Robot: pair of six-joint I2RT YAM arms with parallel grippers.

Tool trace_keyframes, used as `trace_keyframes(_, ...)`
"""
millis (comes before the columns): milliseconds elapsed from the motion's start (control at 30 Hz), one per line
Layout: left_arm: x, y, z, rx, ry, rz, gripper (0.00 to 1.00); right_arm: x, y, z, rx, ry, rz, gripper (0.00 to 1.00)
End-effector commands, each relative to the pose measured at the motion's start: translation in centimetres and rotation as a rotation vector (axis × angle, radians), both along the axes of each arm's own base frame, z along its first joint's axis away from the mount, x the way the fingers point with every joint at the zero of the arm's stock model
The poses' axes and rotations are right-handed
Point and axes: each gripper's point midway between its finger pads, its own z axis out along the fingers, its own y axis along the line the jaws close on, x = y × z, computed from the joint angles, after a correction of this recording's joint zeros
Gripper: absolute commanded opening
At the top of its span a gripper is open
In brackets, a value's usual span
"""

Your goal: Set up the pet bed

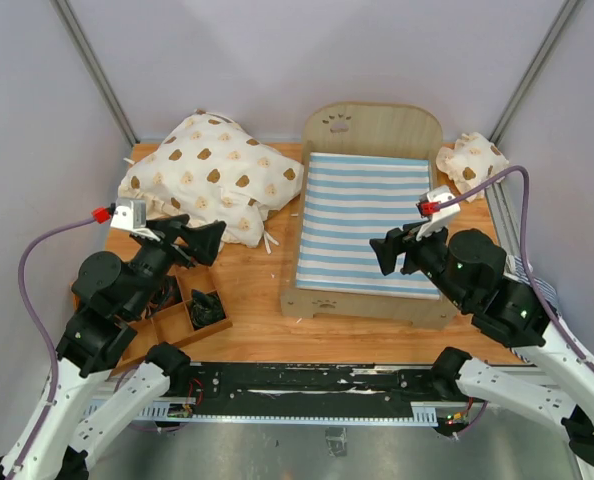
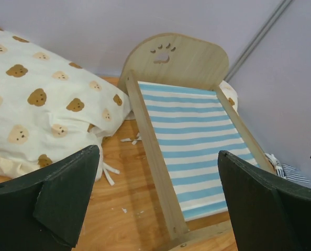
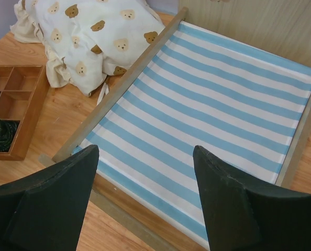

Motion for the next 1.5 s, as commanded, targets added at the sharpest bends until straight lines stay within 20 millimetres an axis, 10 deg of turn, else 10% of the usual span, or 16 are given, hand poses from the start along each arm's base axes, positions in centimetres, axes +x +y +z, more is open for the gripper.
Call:
trace_keyframes(0, 0.5, 1.2, 0.9, 0.029, -0.046, 0.067, 0.99, 0.1, 0.9, -0.2, 0.015, 0.006, 0.017, 0.74)
trace_keyframes(200, 5.7, 1.7, -0.5, 0.115, 0.045, 0.236, 0.99, 0.5, 1.9, -1.1, 0.007, 0.042, 0.022, 0.74)
trace_keyframes(467, 15.8, 1.1, -7.8, 0.249, 0.309, 0.44, 0.99, -0.2, 3.4, -0.8, 0.026, 0.06, 0.111, 0.74)
trace_keyframes(867, 28.9, 8.5, -14.8, -0.161, 0.63, 0.625, 0.88, -1.4, 3.4, -0.4, 0.066, 0.05, 0.157, 0.74)
trace_keyframes(1200, 31.1, 9.1, -24.6, -0.184, 0.804, 0.7, 0.87, -1.2, 3.4, -0.4, 0.065, 0.058, 0.144, 0.73)
trace_keyframes(1333, 31.0, 8.7, -26.4, -0.174, 0.818, 0.65, 0.47, -1.3, 3.8, 0.0, 0.075, 0.042, 0.167, 0.73)
trace_keyframes(1467, 31.3, 7.2, -22.0, -0.153, 0.698, 0.503, 0.01, -1.3, 3.7, 0.5, 0.085, 0.026, 0.172, 0.68)
